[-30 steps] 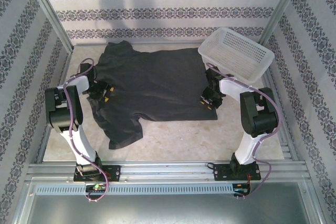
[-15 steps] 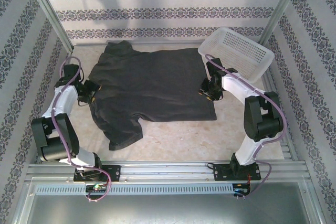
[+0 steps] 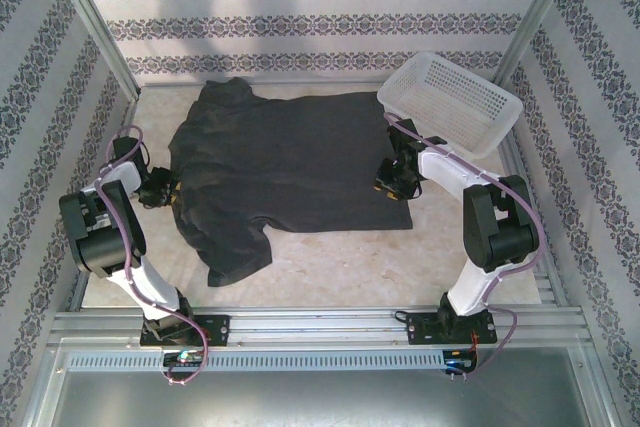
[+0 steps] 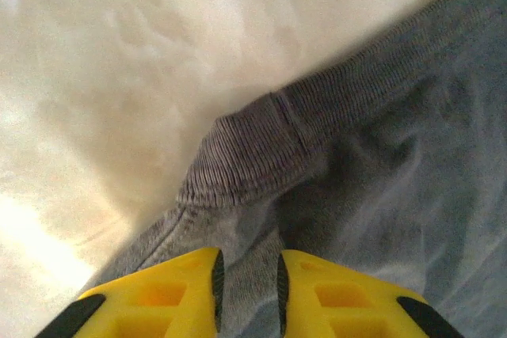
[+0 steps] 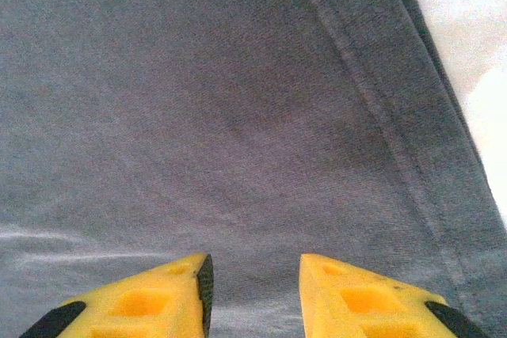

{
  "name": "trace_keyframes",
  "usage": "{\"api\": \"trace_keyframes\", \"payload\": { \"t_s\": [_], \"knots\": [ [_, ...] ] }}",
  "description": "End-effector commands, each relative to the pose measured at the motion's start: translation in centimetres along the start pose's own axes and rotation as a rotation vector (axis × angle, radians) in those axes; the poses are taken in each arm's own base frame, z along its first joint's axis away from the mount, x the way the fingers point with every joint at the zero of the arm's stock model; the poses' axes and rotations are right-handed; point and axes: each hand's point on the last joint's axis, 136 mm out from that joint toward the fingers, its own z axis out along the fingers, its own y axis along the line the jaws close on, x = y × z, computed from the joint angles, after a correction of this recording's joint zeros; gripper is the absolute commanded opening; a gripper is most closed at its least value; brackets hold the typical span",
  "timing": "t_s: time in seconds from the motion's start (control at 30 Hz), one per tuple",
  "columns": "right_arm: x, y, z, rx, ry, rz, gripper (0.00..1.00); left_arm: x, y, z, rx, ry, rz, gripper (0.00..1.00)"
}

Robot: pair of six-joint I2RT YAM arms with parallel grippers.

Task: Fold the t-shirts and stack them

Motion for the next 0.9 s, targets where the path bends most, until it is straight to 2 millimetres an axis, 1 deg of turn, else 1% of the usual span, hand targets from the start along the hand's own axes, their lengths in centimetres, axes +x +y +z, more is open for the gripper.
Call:
{"api": "trace_keyframes", "payload": {
  "t_s": [0.0,0.03,0.1,0.17,0.23,0.27,0.3,0.37,0.47,0.53,0.6,0.67,0.73,0.8,0.87],
  "knots": [
    [0.2,-0.7,0.5,0.042,0.004,0.001,0.34,-0.7,1.1,0.5,-0.045,-0.011,-0.016,0.21],
    [0.1,-0.8,0.7,0.051,0.006,0.004,0.33,-0.7,1.8,0.6,-0.069,-0.011,-0.025,0.20],
    [0.1,-0.8,1.2,0.070,0.019,0.003,0.33,-0.9,4.1,0.7,-0.135,-0.020,-0.049,0.17],
    [0.1,-0.7,1.7,0.088,0.035,-0.002,0.33,-1.3,6.1,0.8,-0.177,-0.023,-0.074,0.17],
    [0.3,-0.6,2.2,0.106,0.050,-0.012,0.34,-1.7,7.4,0.7,-0.181,-0.019,-0.097,0.16],
    [0.4,-0.5,2.5,0.113,0.058,-0.017,0.33,-1.9,7.6,0.8,-0.173,-0.014,-0.104,0.16],
    [0.6,-0.5,2.8,0.125,0.068,-0.018,0.34,-2.1,7.7,0.8,-0.158,-0.006,-0.107,0.17],
    [0.8,-0.7,3.3,0.159,0.085,-0.026,0.34,-2.6,7.1,0.7,-0.127,0.000,-0.095,0.17],
    [0.8,-1.2,3.9,0.219,0.106,-0.032,0.33,-3.1,5.8,0.9,-0.075,0.013,-0.074,0.20],
    [0.6,-1.8,4.0,0.252,0.102,-0.037,0.33,-3.2,5.0,0.9,-0.051,0.029,-0.066,0.23],
    [0.3,-2.2,4.0,0.266,0.097,-0.036,0.33,-3.5,4.7,0.4,-0.050,0.022,-0.053,0.27],
    [0.0,-2.0,3.9,0.240,0.097,-0.030,0.33,-3.6,4.6,-0.8,-0.062,-0.008,-0.032,0.33],
    [-0.4,-0.9,3.1,0.178,0.075,-0.050,0.33,-3.1,4.2,-2.7,-0.070,-0.049,0.001,0.41],
    [-0.8,0.3,1.7,0.143,0.037,-0.095,0.36,-1.7,4.1,-4.4,-0.074,-0.076,0.017,0.47],
    [-0.9,1.0,0.2,0.115,0.014,-0.111,0.37,0.4,4.8,-5.8,-0.095,-0.094,0.011,0.52]
  ]
}}
